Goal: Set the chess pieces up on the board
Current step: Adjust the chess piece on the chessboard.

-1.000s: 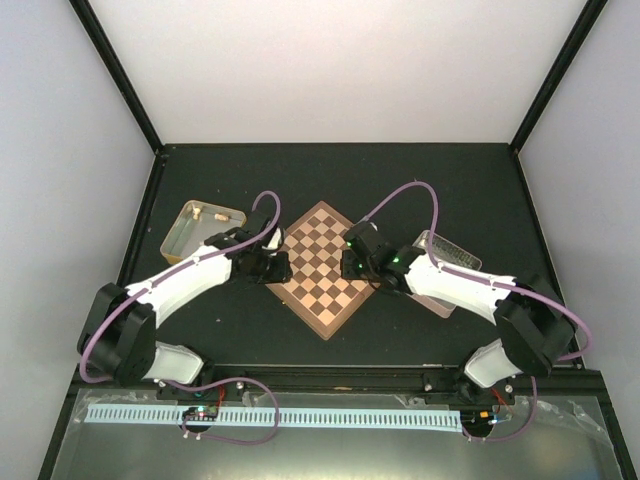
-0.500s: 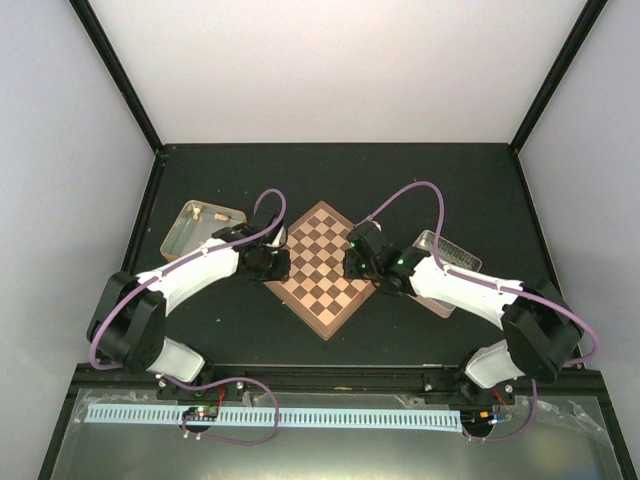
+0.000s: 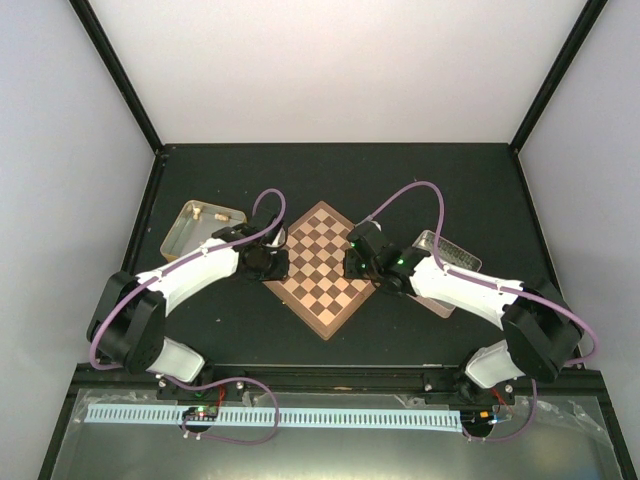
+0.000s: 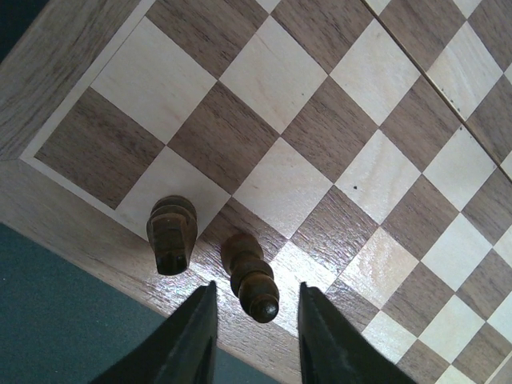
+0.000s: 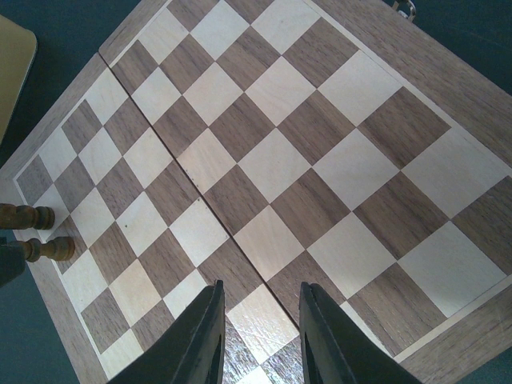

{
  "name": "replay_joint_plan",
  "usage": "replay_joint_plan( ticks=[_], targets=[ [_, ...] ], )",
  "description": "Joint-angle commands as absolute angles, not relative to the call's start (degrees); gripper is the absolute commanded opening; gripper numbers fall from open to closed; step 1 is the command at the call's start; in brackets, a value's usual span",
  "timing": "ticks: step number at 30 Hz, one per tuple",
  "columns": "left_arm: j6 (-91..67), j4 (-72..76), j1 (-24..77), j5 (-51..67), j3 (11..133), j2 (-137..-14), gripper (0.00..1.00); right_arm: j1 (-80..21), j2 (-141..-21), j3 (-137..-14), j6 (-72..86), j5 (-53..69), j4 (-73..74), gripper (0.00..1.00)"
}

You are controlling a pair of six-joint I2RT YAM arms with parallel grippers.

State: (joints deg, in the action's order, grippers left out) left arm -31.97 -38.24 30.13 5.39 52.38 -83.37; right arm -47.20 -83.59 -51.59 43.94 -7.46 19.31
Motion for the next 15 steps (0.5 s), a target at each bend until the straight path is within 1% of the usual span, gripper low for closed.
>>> replay_joint_plan(
  ticks=[1,4,8,15],
  targets=[
    [-32.04,-39.91,30.43,6.00,53.66,-83.07,0.35,-46.98,-81.69,-50.97,43.50,-9.05,18.54,0.28],
    [-32.22,-40.04,30.48,6.30,53.53,-81.44,0.41,-46.93,-80.79,-51.17,43.08,-9.31,18.67,0.29],
    [-32.18,-40.36,30.48,6.28,53.59,-79.01,0.46,-46.73,-78.96,-51.28,43.07,-11.06,19.74,0.29],
    [-31.71,-40.59,30.45,4.05,54.16,-72.09,0.48,-42.77,-74.16,-50.01,42.52,-13.44,22.90,0.29]
  ],
)
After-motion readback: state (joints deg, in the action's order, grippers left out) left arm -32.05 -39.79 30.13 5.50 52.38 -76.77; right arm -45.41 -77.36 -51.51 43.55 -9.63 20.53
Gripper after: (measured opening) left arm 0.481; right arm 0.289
